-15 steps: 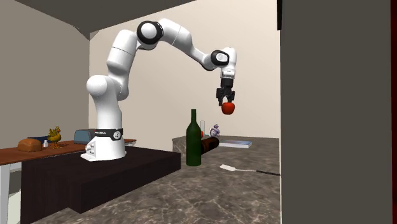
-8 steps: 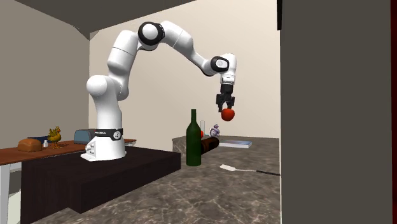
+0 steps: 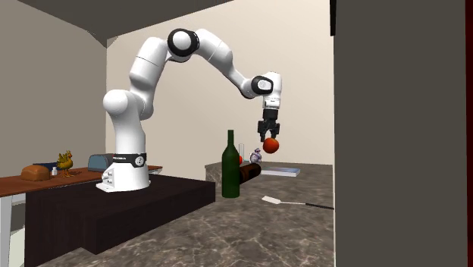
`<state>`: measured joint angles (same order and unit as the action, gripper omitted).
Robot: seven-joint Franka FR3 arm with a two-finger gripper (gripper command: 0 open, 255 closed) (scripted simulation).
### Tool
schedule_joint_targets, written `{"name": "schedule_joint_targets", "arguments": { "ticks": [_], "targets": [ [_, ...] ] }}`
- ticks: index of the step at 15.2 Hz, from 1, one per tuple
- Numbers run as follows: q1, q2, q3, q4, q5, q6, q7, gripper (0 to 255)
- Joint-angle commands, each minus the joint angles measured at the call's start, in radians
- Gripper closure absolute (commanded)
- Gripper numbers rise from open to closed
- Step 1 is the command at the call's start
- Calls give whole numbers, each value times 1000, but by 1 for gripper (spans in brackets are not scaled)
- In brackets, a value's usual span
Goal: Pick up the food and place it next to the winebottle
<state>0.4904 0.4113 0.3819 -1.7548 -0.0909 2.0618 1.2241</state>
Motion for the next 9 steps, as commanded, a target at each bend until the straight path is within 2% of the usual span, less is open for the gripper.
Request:
{"name": "schedule_joint_targets", "arguments": {
  "ticks": [1, 9],
  "targets": [
    [1, 12, -3, -13, -5, 25, 2, 255],
    [10, 69, -15, -44, -28, 110, 12, 255]
  ]
}}
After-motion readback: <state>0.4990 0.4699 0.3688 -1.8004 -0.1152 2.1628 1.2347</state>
